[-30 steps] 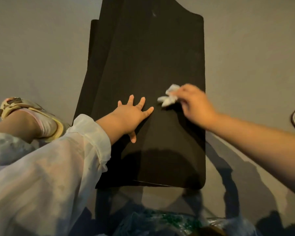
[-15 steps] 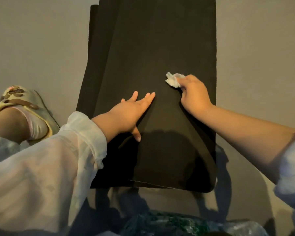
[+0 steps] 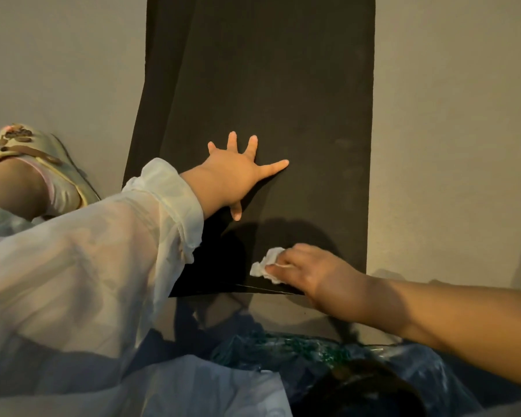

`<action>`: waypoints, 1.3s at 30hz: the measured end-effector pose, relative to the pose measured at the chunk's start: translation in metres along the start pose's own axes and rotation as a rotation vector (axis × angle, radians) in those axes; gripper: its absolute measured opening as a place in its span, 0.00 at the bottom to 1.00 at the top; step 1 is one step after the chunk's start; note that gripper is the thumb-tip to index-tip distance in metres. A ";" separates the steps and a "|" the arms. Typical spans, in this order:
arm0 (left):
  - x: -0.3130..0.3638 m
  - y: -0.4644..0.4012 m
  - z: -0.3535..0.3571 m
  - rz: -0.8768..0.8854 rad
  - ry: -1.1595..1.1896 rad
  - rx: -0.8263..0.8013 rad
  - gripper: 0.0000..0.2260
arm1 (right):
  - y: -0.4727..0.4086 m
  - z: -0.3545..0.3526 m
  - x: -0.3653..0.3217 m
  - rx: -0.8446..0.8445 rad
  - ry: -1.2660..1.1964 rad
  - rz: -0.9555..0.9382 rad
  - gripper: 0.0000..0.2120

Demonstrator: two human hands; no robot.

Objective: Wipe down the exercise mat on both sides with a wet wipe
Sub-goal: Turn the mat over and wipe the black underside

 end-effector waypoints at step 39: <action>0.010 -0.018 -0.001 0.086 -0.211 -0.018 0.60 | 0.014 -0.003 0.041 0.173 -0.197 0.377 0.16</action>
Point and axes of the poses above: each hand's wrist, its own y-axis away from the middle knuckle, its own z-axis out of the palm, x = y × z, the point moved 4 cm from there along -y, towards the middle knuckle, and after that the axes turned 8 degrees about y, right-handed, at the moved point
